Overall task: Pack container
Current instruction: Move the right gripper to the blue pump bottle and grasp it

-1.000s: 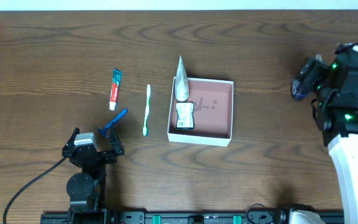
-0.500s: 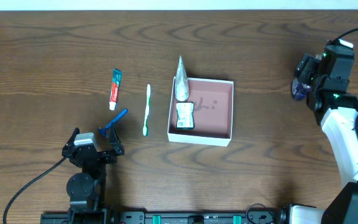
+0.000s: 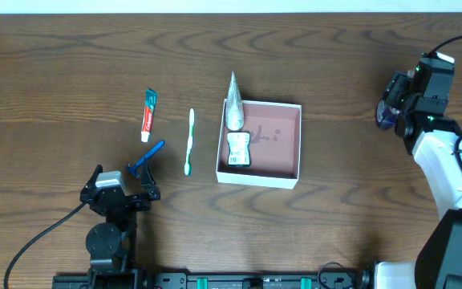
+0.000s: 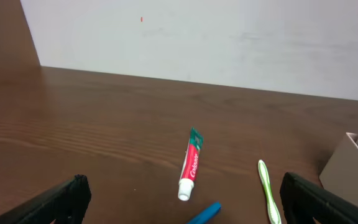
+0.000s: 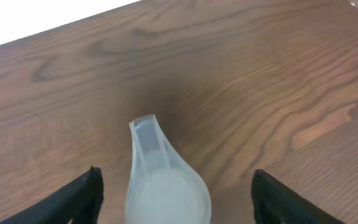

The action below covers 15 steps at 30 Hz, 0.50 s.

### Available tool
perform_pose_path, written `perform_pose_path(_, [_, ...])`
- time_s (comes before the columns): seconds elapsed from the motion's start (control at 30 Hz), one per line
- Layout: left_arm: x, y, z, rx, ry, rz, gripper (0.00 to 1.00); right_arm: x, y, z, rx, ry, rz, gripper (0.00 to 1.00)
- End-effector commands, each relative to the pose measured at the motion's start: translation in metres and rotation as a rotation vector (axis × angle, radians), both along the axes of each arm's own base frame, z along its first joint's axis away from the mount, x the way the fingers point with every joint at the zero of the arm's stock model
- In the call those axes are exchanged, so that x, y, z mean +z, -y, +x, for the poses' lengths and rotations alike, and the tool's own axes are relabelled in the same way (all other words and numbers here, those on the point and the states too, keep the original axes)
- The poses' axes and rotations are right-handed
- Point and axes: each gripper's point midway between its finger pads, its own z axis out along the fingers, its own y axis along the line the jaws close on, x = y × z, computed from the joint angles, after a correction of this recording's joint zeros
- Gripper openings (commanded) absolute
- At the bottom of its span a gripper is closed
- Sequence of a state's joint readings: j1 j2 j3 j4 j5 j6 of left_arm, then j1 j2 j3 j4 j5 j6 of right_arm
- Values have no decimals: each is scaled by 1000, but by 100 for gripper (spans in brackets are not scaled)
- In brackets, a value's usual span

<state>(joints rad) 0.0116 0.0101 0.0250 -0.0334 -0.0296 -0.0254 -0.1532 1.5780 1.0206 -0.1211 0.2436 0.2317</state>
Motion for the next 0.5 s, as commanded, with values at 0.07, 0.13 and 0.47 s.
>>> perform_pose_path(0.07, [-18,-3,-1,15,-53,7,98,-10,8,6,-20,-14,-5,69])
perform_pose_path(0.13, [-18,-3,-1,15,-53,7,98,-16,9,8,-19,-23,-4,66])
perform_pose_path(0.47, [-18,-3,-1,15,-53,7,98,-24,10,14,-19,-21,-5,47])
